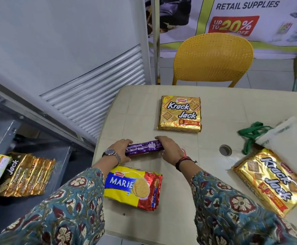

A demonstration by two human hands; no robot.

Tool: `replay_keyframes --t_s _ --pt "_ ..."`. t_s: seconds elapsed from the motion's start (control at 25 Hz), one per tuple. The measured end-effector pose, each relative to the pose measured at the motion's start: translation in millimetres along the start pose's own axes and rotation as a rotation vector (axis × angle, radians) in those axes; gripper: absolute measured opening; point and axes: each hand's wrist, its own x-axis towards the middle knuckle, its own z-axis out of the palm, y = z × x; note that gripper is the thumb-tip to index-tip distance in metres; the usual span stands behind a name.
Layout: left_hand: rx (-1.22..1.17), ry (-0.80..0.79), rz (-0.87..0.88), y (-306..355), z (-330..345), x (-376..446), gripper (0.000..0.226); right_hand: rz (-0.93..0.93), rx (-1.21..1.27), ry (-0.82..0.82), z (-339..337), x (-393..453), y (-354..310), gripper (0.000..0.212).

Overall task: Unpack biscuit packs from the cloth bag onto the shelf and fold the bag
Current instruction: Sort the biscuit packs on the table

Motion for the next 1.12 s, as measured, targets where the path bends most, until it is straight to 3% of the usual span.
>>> replay_keyframes --t_s 0.16,0.44,0.72,0.84,1.12 --pt "-0.095 0.057 0.025 -11.7 2.2 3.9 0.059 0.017 0.001 -0.106 -1.4 17.0 0.5 0.052" --pt "-0.177 0.027 0.062 -25.4 -3.1 15.4 0.059 0.025 -0.108 -0.232 -11.0 32.9 1.5 0.054" --pt "-0.086 0.111 0.214 -29.8 2.6 15.4 0.055 -0.082 -0.296 -0.161 -3.3 27.3 4.1 0.055" --pt "-0.045 0.142 0.255 -33.3 4.6 13.0 0.053 -0.110 -0.408 -0.119 -2.8 27.1 0.0 0.045" --pt "-0.002 0.082 0.319 -34.9 1.8 16.4 0.053 -0.093 -0.427 -0.146 1.9 18.3 -3.4 0.042"
